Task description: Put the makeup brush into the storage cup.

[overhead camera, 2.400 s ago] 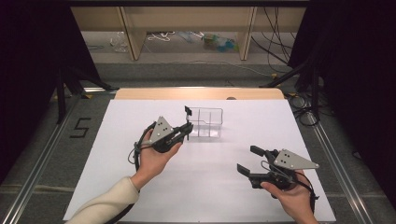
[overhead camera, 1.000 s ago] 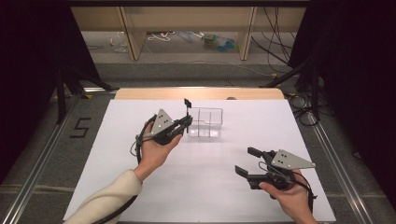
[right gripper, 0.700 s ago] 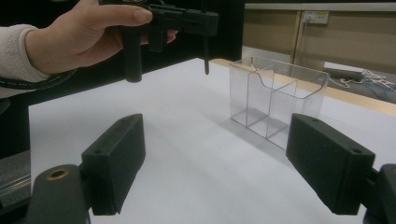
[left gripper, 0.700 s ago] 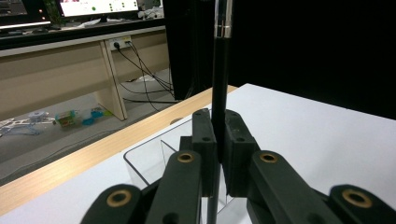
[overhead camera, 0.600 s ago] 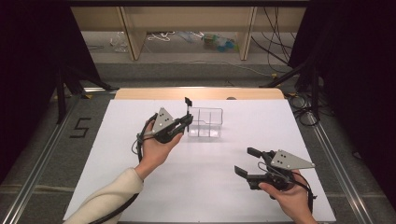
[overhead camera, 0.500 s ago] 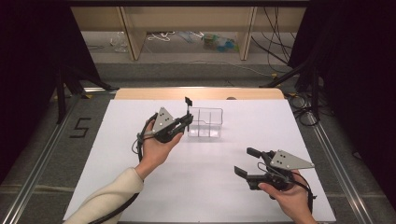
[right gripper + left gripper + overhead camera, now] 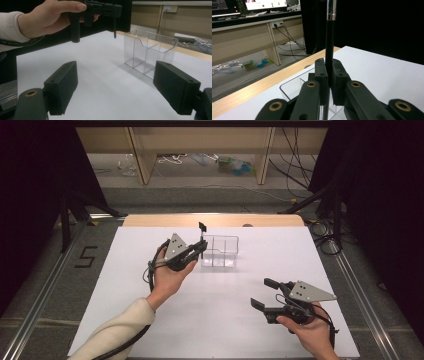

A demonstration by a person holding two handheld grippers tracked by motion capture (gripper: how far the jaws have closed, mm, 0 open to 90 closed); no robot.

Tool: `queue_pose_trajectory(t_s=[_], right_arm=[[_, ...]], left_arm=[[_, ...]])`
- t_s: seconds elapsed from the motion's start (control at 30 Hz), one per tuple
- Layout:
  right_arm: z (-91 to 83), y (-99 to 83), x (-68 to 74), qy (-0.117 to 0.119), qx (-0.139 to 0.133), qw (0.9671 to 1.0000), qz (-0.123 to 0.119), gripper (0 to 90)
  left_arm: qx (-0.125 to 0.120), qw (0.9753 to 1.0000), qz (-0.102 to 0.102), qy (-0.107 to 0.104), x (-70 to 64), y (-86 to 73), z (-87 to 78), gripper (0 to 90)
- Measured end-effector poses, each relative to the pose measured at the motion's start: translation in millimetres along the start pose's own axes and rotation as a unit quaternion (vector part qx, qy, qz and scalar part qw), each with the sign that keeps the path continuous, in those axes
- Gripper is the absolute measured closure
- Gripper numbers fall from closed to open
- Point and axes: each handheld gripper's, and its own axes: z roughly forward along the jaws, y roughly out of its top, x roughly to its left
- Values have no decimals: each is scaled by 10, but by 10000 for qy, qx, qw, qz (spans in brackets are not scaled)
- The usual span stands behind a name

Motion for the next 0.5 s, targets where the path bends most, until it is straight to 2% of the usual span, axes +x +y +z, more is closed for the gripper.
queue_pose_trajectory(t_s=[0.1, 0.17, 0.2, 0.23, 0.27, 0.3, 0.33, 0.4, 0.43, 0.47, 0.5], right_arm=[[0, -2, -3, -18, -4, 10000, 18, 209], [35, -15, 3, 55, -221, 9997, 83, 209], [37, -14, 1, 66, -245, 9997, 67, 209], [44, -10, -15, 16, -331, 9994, -69, 209], [3, 1, 1, -12, -3, 10000, 19, 211], [3, 1, 1, -12, -3, 10000, 19, 211], [36, -16, 3, 71, -153, 9999, 37, 211], [33, -14, 4, 61, -124, 9999, 43, 211], [40, -12, -13, 32, -250, 9997, -63, 212], [4, -2, -4, -27, -22, 10000, -18, 212], [4, -2, -4, -27, -22, 10000, -18, 212]], left_arm=[[-13, 10000, -2, 3, 0, 7, 10, 851], [-8, 10000, -1, -11, -9, 12, 16, 851], [-16, 10000, -12, -16, -12, 14, 21, 851], [-24, 10000, -15, -14, -13, 16, 26, 851], [-27, 10000, -17, -14, -14, 17, 30, 851], [-31, 10000, -23, -16, -15, 19, 33, 851], [-34, 10000, -25, -16, -15, 20, 37, 851], [-28, 10000, -9, -18, -11, 21, 43, 851], [-28, 10000, -10, -19, -10, 21, 47, 851], [-33, 10000, -10, -23, -9, 21, 50, 851], [-31, 10000, -5, -25, -8, 20, 52, 851]])
